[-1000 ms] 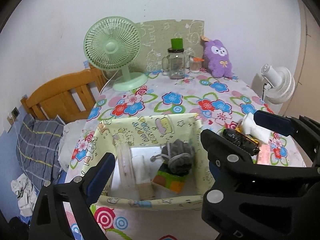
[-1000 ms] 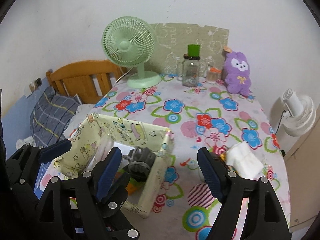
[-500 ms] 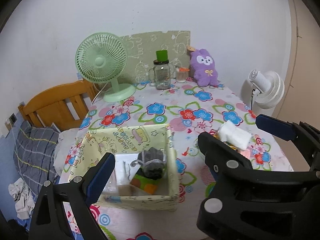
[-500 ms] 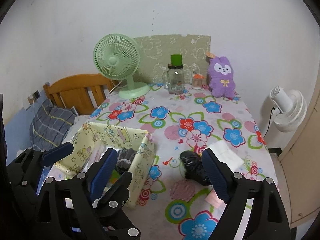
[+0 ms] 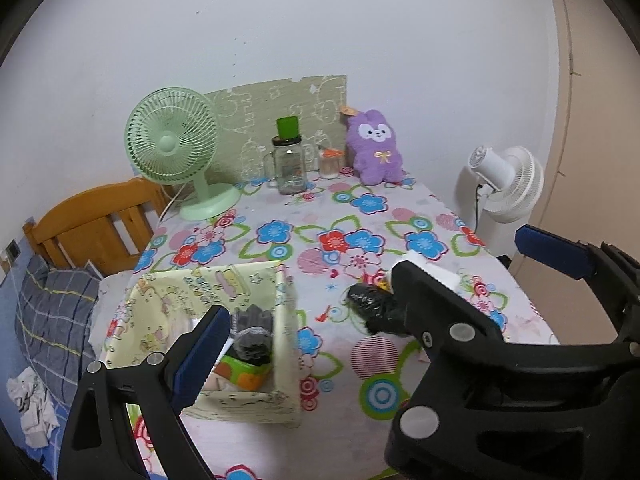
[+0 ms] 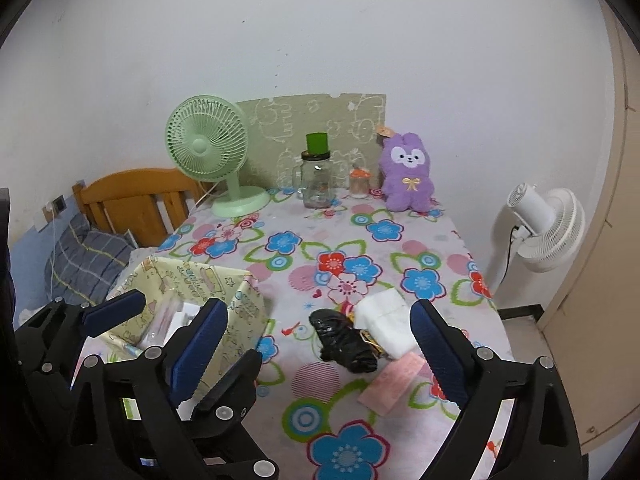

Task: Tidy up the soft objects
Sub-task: 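Move both tools from the storage box toward the black bundle and white cloth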

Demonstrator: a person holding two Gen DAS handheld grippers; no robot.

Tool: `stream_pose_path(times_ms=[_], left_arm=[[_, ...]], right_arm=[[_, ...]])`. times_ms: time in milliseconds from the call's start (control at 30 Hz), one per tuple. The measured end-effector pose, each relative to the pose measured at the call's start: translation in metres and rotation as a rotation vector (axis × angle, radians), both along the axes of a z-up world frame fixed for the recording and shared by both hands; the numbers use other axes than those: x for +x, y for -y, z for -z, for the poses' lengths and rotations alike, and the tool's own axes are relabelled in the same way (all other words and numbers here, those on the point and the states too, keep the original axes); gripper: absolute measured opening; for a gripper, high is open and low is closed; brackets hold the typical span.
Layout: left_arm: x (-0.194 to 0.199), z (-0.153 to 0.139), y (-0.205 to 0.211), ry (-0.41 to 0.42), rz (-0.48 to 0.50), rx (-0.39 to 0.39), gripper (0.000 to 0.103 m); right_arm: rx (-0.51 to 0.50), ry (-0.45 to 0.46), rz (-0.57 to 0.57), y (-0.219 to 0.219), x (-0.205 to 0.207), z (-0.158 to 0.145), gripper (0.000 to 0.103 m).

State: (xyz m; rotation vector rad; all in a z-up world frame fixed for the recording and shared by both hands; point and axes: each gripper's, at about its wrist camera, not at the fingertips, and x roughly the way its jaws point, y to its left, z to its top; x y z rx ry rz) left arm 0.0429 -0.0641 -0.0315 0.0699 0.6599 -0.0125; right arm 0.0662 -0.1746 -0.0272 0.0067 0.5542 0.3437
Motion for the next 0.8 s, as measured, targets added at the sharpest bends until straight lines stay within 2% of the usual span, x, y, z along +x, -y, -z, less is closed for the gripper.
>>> stream_pose_path(times_ms=[333, 533, 800], left_arm=[[0.002, 0.006, 0.028, 0.018, 0.079, -0.012, 0.096], [0.004, 0.009, 0.043, 0.051, 0.104, 0.013, 0.096], [0.021, 0.028, 0.057, 0.015, 0.117, -0.012, 0.096]], right_arm=[[0.010, 0.009, 0.056, 0.029, -0.004, 0.006, 0.098], [0.014, 0.075, 0.091, 0.044, -0.007, 0.011, 0.097], [0.014, 0.022, 0.112, 0.058, 0.007, 0.028, 0.097]])
